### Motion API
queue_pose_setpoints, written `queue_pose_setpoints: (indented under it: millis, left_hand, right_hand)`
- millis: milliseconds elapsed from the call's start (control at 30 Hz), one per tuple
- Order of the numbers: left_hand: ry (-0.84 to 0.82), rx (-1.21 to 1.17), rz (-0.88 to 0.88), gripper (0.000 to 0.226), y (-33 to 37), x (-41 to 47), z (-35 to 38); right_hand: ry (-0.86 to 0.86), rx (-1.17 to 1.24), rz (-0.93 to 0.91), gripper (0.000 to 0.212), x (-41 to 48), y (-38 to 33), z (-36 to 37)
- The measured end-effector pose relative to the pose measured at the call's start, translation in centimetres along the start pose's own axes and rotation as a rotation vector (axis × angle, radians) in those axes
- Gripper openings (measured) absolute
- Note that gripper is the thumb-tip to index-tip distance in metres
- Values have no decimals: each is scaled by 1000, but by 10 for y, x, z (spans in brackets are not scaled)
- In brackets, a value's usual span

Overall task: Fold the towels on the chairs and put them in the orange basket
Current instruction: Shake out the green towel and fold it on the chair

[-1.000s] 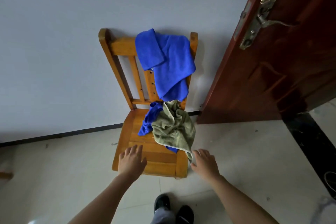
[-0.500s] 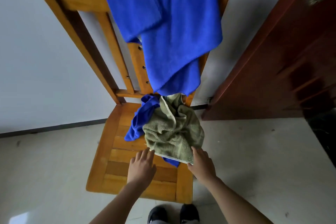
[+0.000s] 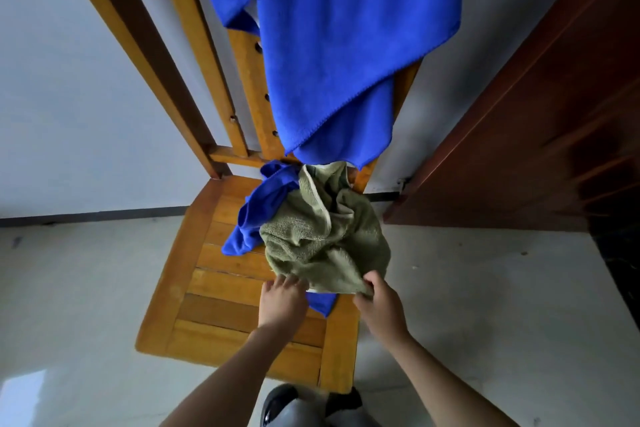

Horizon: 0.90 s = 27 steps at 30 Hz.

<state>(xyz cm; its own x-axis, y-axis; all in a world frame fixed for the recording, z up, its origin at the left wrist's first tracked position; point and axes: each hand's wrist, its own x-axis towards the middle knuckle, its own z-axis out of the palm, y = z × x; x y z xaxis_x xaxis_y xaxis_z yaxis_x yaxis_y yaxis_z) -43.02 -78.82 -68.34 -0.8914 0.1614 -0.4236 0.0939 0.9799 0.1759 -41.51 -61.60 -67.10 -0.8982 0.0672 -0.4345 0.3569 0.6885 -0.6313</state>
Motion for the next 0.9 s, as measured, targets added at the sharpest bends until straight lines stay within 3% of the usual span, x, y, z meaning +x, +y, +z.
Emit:
queue_pose_setpoints:
  millis: [100,167,300,467,733,900]
  left_hand:
    - [-28,-78,-20,65,8,-19,-38]
    - [-7,-115,-37,69,18,-29,-68]
    - [104,-380,-121,43,34,-47,-131]
    - [239,-665,-114,19,39,-77,-218]
    - [453,-725,73,12,21,-145,-352]
    - [638,-749,149,11,16,-181,-421]
  right_hand:
    - [-3,103,-77,18,-10,-42,-34]
    - [-49,149,-127,22,-17,-76,-59]
    - [-126,145,-270,26,-41,-143,-112]
    - [-73,138,-364,17,-65,-210,-184]
    - [-6,-24,-567,38,-116,-310,-279]
    - [45,-6,-678,21,-145,-370,-320]
